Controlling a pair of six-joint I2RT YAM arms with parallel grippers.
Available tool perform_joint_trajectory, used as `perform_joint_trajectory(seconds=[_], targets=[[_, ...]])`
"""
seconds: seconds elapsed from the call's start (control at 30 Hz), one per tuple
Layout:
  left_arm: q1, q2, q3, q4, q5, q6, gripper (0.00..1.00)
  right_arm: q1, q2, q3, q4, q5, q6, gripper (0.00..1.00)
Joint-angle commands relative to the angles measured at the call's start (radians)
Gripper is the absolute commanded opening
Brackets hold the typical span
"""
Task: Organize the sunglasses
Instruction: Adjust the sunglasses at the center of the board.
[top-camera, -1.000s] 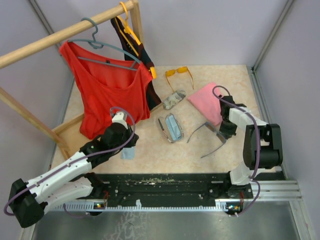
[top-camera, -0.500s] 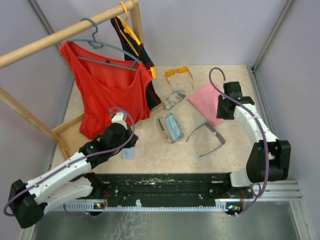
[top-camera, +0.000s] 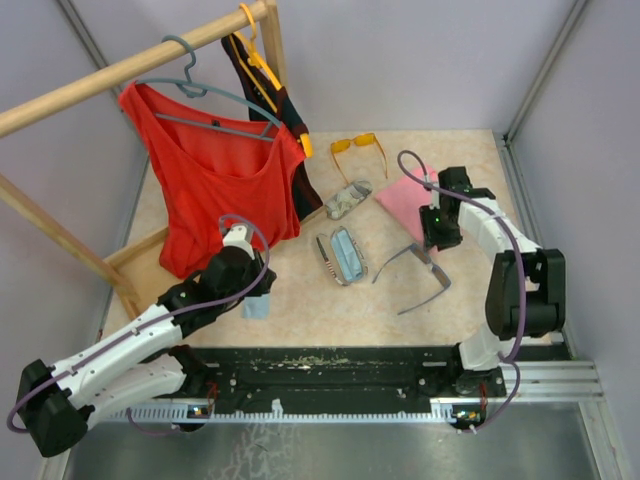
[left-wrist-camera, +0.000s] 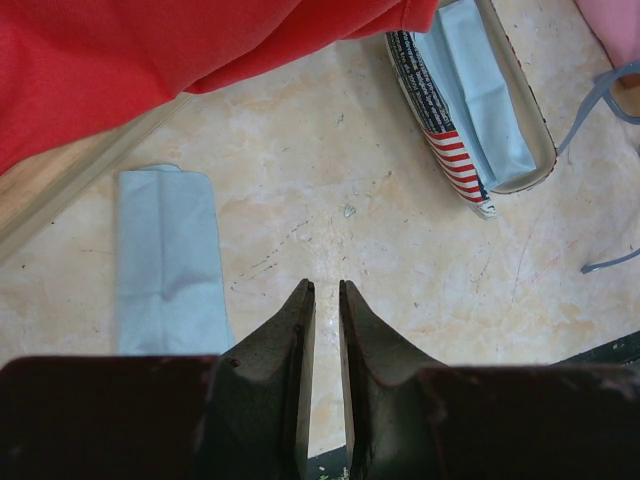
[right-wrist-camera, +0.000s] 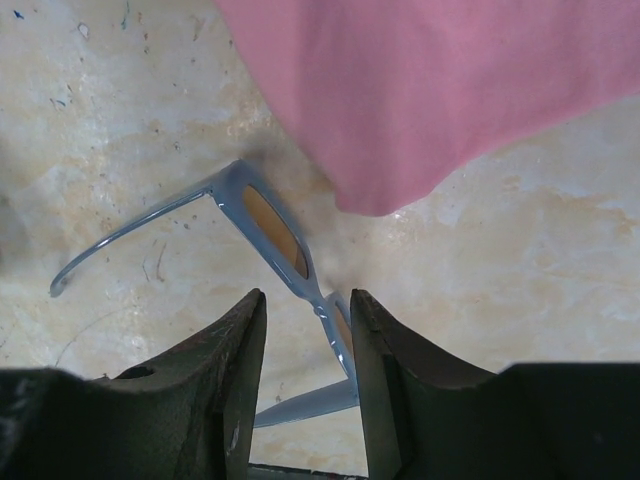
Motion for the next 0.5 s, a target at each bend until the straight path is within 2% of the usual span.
perform_joint_trajectory(seconds=[0.0,0.47], targets=[[0.005,-0.007,0.029,0.002,-0.01,0.003,0.22,0.011,0.018,0.032,-0.028,-0.016,-0.026,0.4],[0.005,-0.006,0.027,0.001,-0.008,0.006,0.22,0.026,0.063,0.014,-0.054,0.057,-0.014,0.37]])
